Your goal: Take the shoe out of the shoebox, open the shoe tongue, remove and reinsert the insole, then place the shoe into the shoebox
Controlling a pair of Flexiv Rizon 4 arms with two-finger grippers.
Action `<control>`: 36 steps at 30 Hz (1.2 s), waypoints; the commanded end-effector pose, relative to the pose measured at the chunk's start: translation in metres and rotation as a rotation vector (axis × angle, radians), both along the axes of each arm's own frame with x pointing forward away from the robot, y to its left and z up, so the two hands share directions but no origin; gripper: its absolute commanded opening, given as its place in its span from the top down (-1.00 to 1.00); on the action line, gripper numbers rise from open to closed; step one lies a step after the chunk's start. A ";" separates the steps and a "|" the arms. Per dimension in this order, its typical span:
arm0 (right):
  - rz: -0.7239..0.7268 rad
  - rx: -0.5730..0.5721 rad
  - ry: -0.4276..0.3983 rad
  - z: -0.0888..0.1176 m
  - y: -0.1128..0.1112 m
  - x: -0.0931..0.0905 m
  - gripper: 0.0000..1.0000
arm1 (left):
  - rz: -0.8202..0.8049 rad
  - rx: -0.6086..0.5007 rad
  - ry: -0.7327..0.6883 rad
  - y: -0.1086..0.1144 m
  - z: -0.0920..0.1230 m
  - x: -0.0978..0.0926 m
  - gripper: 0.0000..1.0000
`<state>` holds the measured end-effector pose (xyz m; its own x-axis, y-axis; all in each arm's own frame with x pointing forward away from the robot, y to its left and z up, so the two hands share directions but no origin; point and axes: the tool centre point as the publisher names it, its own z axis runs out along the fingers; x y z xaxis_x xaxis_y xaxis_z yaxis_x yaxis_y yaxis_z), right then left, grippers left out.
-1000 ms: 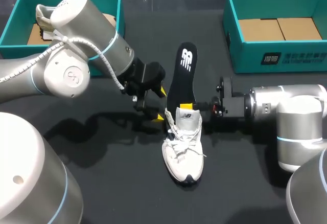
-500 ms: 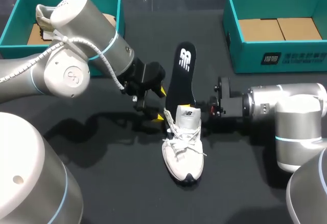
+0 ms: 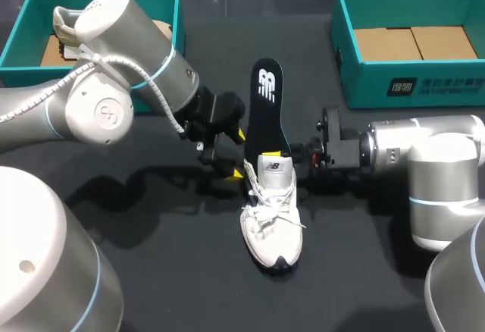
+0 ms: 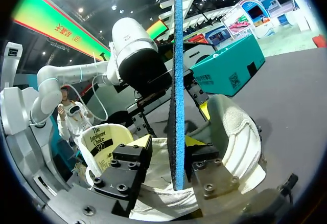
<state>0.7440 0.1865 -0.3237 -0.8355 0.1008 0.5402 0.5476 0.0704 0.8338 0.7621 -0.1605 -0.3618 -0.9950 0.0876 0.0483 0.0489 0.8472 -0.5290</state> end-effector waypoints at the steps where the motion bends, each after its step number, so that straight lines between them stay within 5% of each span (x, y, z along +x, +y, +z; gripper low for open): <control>1: 0.002 -0.007 -0.006 0.001 0.001 0.000 0.25 | -0.001 0.001 0.000 0.000 0.000 0.000 -1.00; 28: 0.048 -0.036 -0.026 0.021 0.006 0.035 0.30 | -0.001 0.001 0.000 0.000 0.000 0.000 -1.00; 30: 0.048 -0.038 -0.026 0.023 0.006 0.038 0.47 | -0.001 0.001 0.000 0.000 0.000 0.000 -1.00; 31: 0.044 -0.038 -0.023 0.024 0.006 0.039 0.85 | -0.001 0.001 0.000 0.000 0.000 0.000 -1.00; 32: 0.040 -0.038 -0.013 0.023 0.005 0.041 1.00 | -0.001 0.001 0.000 0.000 0.000 0.000 -1.00; 36: 0.031 -0.035 0.026 0.012 0.005 0.038 1.00 | -0.001 0.001 0.000 0.000 0.000 0.000 -1.00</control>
<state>0.7837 0.1894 -0.3037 -0.8278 0.0959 0.5528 0.5608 0.1175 0.8195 0.7621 -0.1605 -0.3618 -0.9950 0.0877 0.0482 0.0490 0.8472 -0.5290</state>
